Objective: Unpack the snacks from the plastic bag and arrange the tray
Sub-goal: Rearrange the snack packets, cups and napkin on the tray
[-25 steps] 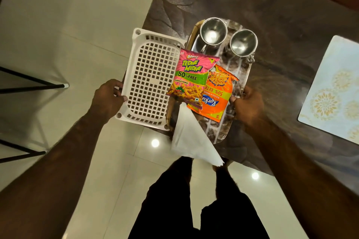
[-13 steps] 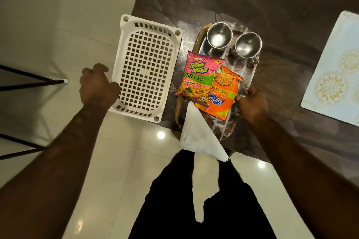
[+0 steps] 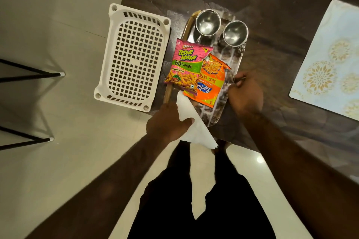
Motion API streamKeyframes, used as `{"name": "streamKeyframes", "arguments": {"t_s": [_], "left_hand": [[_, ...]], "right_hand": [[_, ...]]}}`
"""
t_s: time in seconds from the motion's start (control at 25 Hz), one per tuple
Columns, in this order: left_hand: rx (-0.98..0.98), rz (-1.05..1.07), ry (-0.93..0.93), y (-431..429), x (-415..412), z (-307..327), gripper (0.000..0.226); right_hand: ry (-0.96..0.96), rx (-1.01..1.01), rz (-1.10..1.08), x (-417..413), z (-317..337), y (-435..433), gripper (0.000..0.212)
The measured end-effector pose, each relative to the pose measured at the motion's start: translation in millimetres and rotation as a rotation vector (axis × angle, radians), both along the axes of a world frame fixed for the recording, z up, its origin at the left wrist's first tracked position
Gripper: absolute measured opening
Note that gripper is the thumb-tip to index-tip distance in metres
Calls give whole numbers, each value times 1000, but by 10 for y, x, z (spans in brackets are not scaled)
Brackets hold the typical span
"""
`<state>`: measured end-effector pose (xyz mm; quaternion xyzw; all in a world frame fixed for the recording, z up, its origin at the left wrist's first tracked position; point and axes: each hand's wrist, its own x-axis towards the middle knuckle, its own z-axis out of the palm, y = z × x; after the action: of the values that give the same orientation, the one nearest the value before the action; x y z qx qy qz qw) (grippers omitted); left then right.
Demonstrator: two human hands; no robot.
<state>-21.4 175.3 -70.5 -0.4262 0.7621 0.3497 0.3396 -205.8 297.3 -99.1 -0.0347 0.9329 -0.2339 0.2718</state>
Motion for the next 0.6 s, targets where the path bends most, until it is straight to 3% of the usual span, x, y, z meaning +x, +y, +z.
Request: {"name": "streamKeyframes", "arguments": {"t_s": [0.08,0.24,0.32,0.44,0.52,0.6], "left_hand": [[-46,50,-8,60,-22,-23,77],[-82,82,0,55,-87,-65,59],[-85,54,9,45,-90,-90,57],[-12,62,49,-41,-56,-99,63],[68,68,77,-185,-16,-40,65],[182,141,140,-358,83,34,39]], "right_hand": [[-115,-73,163,33,70,-3,15],[-763,22,509,239,122,-135,16],[-794,39,568,381,79,-174,25],[-742,-59,487,461,40,-149,17],[-817,-121,460,427,49,-127,19],[-909,-195,455,396,103,-165,21]]}}
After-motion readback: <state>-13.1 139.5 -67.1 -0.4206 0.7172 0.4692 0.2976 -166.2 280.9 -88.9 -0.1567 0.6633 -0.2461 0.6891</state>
